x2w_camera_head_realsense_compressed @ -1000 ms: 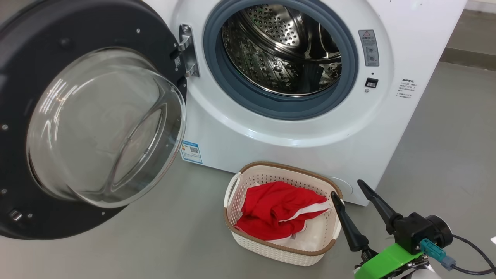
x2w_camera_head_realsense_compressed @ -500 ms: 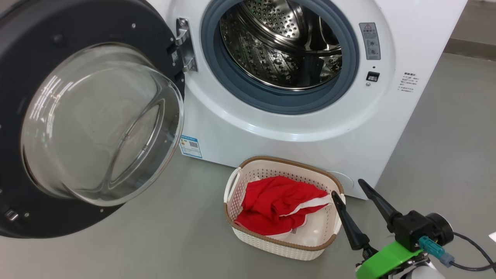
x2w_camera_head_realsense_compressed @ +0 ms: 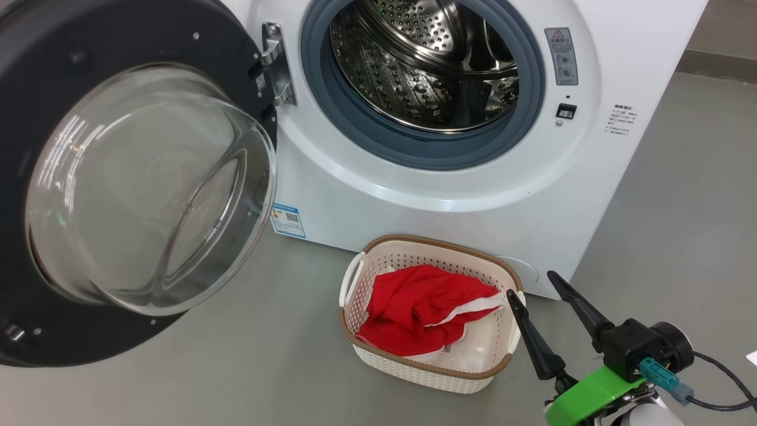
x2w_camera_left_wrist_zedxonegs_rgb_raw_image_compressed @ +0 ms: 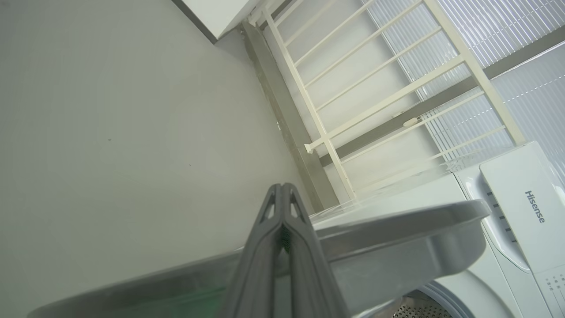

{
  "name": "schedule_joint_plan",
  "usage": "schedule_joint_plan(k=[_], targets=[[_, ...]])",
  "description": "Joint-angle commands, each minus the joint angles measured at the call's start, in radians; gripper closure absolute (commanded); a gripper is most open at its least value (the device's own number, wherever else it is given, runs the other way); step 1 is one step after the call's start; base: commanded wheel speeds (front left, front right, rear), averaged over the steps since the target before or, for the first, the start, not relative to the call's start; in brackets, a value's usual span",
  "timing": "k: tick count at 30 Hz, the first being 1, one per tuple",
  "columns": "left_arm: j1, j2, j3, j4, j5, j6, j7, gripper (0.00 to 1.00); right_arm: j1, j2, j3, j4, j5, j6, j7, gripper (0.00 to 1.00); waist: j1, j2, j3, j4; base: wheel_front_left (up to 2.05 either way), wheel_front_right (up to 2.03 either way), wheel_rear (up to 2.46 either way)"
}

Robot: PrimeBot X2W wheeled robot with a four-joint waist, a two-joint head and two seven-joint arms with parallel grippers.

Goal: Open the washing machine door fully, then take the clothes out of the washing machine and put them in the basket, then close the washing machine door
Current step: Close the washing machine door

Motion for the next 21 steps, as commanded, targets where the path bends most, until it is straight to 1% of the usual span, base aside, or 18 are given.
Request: schedule_joint_plan(k=[1, 10, 12, 14, 21], targets=[[-0.007, 0.049, -0.004, -0.016, -0.008, -0.016, 0.025, 1.0, -0.037, -0.008, 0.023, -0.022, 0.008, 0.006, -0.006, 0.0, 0.0, 0.0, 0.0, 0.001, 0.0, 0.0, 0.0], [0.015, 0.026, 0.006, -0.033, -0.071, -0.064, 0.142, 1.0, -0.027, 0.003, 0.022, -0.021, 0.008, 0.006, -0.006, 0.0, 0.0, 0.0, -0.007, 0.01, 0.0, 0.0, 0.0], [0.028, 0.021, 0.009, -0.05, -0.084, -0.08, 0.159, 1.0, -0.025, 0.006, 0.022, -0.02, 0.009, 0.006, -0.006, 0.0, 0.0, 0.0, -0.008, 0.011, 0.0, 0.0, 0.0], [0.036, 0.016, 0.012, -0.059, -0.091, -0.085, 0.167, 1.0, -0.024, 0.008, 0.022, -0.021, 0.01, 0.006, -0.006, 0.0, 0.0, 0.0, -0.009, 0.011, 0.0, 0.0, 0.0], [0.094, -0.032, 0.041, -0.131, -0.155, -0.113, 0.229, 1.0, -0.017, 0.021, 0.021, -0.025, 0.01, 0.006, -0.006, 0.0, 0.0, 0.0, -0.011, 0.015, 0.0, 0.0, 0.0]])
